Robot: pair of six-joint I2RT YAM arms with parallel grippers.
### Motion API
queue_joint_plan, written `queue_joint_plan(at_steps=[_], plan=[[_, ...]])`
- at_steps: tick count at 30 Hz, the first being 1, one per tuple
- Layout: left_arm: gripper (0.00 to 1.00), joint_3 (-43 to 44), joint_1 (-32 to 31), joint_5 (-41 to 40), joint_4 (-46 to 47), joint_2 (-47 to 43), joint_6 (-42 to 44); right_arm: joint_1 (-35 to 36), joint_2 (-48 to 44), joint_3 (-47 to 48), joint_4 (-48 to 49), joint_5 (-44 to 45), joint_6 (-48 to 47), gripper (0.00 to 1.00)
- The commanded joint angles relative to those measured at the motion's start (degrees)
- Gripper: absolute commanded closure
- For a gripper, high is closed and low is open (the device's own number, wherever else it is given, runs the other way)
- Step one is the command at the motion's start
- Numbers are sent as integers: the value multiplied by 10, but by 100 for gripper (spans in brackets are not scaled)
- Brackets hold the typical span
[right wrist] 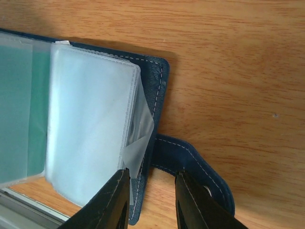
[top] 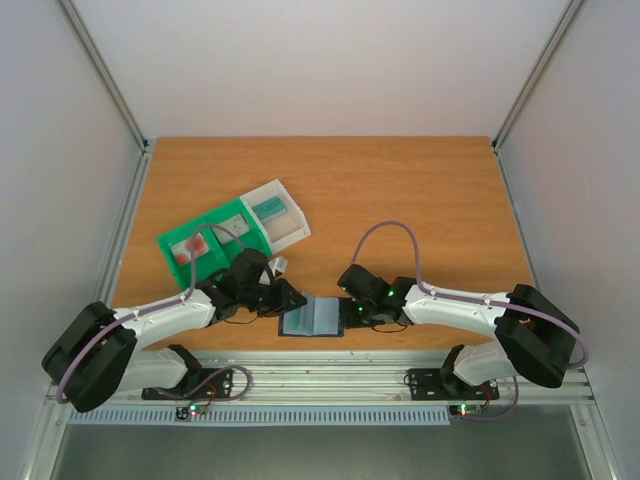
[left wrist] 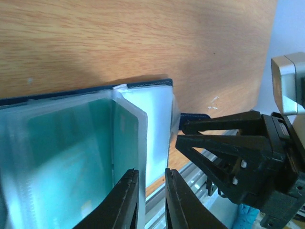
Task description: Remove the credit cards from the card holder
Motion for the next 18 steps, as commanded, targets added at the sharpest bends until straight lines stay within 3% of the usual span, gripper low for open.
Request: queue_joint_plan(at_steps=[1, 7, 18], plan=[[82, -1, -16, 26, 80, 23, -23, -1, -6, -6, 9, 22, 2, 73], [81, 7, -43, 31, 133, 62, -44, -2, -24, -9, -2, 36, 5, 73], [74, 8, -51, 26, 147, 74, -45, -1, -66, -6, -26, 64, 9, 73]])
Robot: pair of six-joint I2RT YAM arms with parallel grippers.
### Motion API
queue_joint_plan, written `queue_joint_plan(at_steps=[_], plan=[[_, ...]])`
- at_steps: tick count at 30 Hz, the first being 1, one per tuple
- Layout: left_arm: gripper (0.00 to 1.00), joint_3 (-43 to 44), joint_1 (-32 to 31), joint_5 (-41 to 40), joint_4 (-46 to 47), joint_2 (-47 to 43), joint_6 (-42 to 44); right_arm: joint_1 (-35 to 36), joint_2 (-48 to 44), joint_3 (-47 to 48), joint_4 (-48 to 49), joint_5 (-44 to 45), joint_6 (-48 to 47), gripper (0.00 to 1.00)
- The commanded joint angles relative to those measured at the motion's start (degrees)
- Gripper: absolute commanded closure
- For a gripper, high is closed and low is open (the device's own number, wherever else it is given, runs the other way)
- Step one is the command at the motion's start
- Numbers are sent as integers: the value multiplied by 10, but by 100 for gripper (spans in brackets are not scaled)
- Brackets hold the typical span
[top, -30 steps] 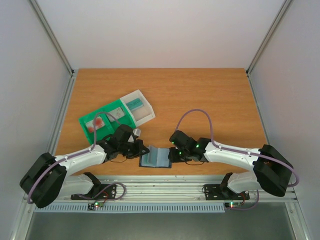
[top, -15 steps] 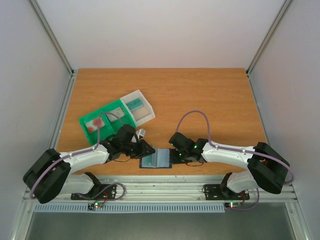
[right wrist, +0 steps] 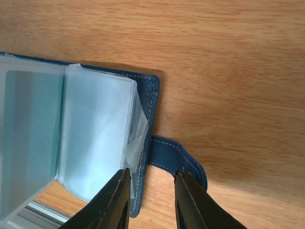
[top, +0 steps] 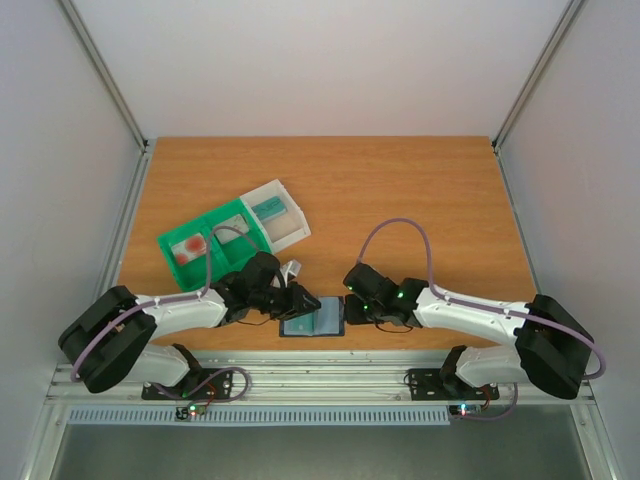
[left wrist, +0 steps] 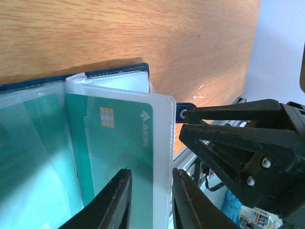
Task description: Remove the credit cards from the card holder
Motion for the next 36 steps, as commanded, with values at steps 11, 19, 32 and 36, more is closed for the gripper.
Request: queue_joint_plan(at_steps=[11, 19, 32, 36], plan=[[65, 9, -3, -13, 26, -4, 5, -1, -49, 11, -27, 14, 3, 74], [65, 19, -3, -65, -31, 4, 35, -1, -26, 23, 14, -47, -1, 75], [65, -8, -3, -82, -5, 23, 34, -1, 54, 40, 70, -89, 6, 80], [65, -12, -3, -78, 11, 36, 28, -1, 74, 42, 73, -85, 7, 79]])
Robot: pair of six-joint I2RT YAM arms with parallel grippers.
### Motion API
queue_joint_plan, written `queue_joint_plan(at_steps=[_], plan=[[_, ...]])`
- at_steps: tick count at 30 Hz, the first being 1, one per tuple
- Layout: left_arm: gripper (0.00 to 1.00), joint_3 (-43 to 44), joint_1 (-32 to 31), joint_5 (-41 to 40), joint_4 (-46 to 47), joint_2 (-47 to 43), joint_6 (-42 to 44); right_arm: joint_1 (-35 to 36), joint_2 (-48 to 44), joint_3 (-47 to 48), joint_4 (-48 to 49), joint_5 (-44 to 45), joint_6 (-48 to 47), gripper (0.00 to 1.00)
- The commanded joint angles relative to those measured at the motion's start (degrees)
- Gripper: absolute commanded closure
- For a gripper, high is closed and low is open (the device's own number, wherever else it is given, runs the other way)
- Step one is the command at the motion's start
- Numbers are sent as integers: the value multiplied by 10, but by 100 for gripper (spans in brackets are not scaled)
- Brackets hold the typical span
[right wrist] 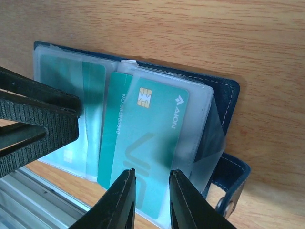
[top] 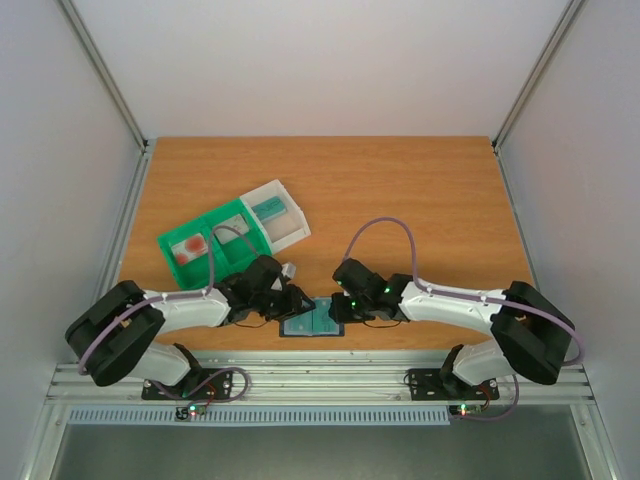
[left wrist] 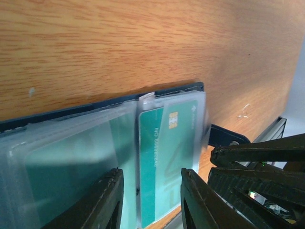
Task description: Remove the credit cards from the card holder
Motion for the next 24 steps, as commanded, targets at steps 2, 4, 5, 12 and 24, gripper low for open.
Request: queue_joint_plan(at_steps=[2, 4, 5, 12, 24], plan=[[66, -12, -3, -2, 48, 16, -3, -1, 23, 14, 16, 4, 7, 79], [66, -16, -3, -2, 55, 16, -6, -1, 30, 11, 17, 9, 7, 79], [66, -18, -3, -2, 59, 16, -8, -1, 34, 9, 18, 11, 7, 80], [66, -25, -3, 1, 82, 21, -18, -1, 51, -6, 29, 15, 11, 83], [70, -31, -3, 26, 162, 68, -47, -1, 47, -21, 31, 23, 14, 85]])
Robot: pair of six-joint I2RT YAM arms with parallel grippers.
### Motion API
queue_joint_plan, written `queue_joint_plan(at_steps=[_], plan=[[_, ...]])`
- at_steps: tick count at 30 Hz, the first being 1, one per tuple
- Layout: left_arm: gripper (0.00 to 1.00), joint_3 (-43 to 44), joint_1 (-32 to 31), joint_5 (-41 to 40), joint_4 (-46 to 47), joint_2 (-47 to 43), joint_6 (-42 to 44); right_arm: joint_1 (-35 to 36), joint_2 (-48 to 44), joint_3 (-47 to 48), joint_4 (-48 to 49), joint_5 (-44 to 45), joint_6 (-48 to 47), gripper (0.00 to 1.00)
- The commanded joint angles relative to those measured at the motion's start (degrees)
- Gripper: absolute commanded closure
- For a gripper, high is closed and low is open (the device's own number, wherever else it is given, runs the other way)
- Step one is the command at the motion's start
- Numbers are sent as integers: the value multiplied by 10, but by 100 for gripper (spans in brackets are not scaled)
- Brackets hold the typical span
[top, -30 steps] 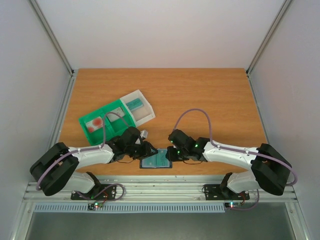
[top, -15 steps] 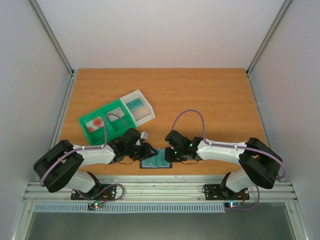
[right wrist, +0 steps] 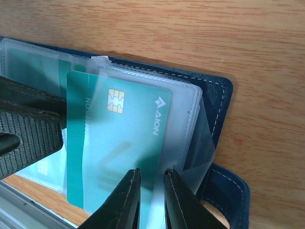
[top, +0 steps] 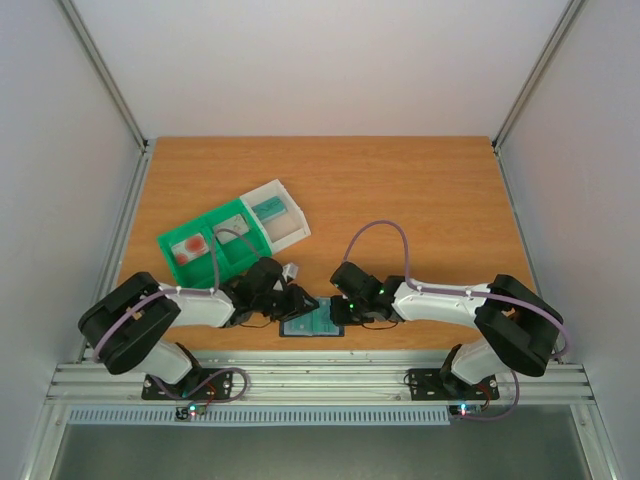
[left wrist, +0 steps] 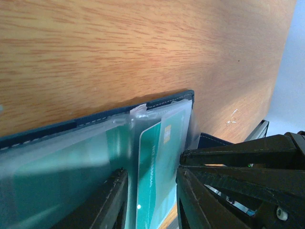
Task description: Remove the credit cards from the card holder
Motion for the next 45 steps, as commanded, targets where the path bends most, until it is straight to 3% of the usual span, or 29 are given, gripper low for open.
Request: queue_joint_plan(at_steps=[1, 13, 22, 38, 45], plan=[[70, -10, -3, 10, 66, 24, -15, -1, 1, -12, 0, 14, 7, 85], [99, -16, -3, 2, 74, 11, -16, -1, 0, -14, 2, 15, 6, 85], [100, -23, -3, 12, 97, 0, -28, -1, -5, -22, -2, 31, 7, 86], [99, -29, -3, -69, -92, -168, 17, -1, -17, -35, 14, 33, 15, 85], [100, -29, -3, -91, -134, -219, 22, -1, -48, -35, 18, 20, 15, 83]])
